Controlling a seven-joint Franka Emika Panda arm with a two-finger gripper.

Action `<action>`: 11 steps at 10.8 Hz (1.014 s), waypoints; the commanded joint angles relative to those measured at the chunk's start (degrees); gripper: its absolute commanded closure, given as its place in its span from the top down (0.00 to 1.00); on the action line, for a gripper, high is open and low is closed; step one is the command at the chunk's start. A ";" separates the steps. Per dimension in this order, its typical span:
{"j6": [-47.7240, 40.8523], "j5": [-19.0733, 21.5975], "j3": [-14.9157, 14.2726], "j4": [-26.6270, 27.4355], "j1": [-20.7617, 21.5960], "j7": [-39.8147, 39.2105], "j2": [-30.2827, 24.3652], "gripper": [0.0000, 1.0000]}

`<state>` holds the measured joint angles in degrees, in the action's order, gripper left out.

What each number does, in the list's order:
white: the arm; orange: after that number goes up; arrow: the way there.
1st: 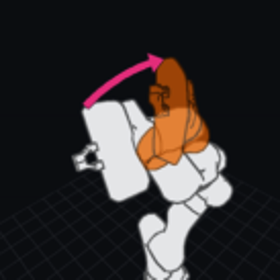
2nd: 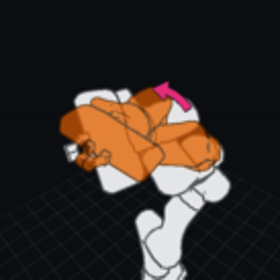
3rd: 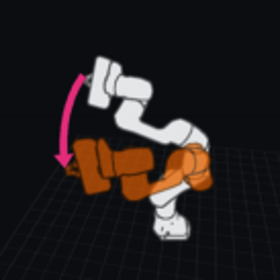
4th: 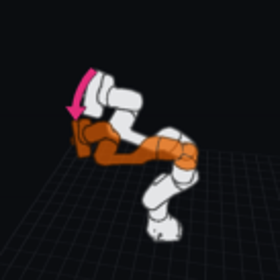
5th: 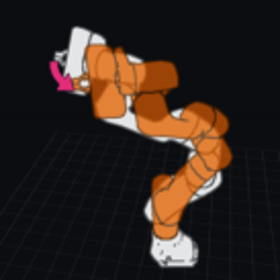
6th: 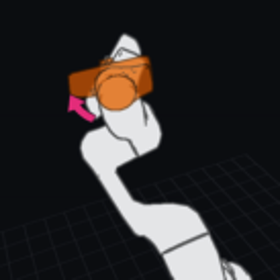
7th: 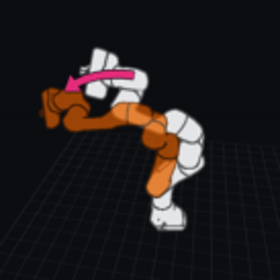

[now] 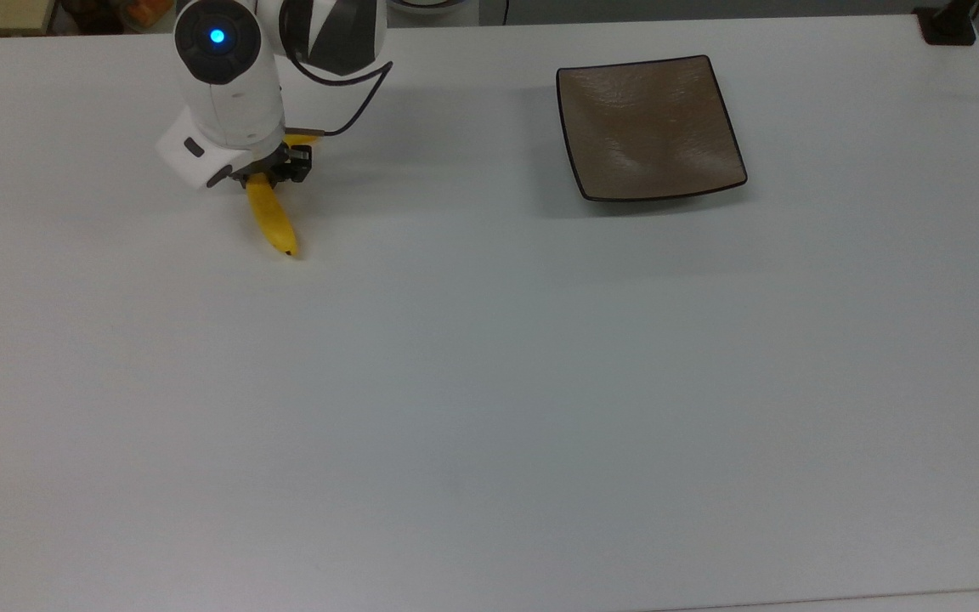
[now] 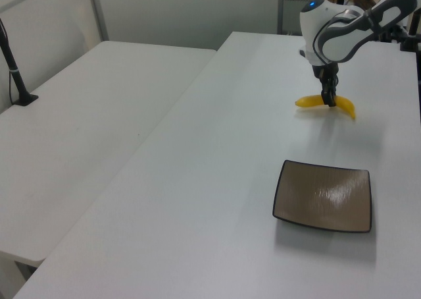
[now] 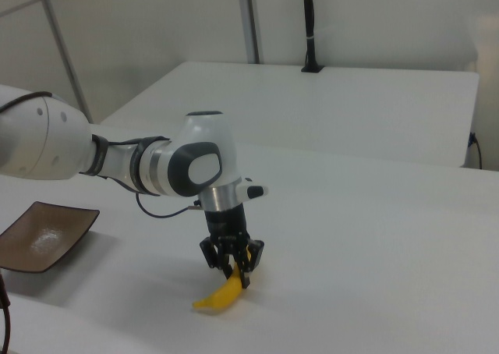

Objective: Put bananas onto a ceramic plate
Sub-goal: 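Close the gripper on the middle of the banana and lift it, then carry the banana over the brown square plate and lower it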

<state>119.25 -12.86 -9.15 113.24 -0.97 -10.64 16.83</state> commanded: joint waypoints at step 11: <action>-18.71 7.83 18.35 -4.87 4.22 11.06 -10.15 0.09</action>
<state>102.27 -7.86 5.23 107.85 1.93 -4.05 9.02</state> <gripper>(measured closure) 0.696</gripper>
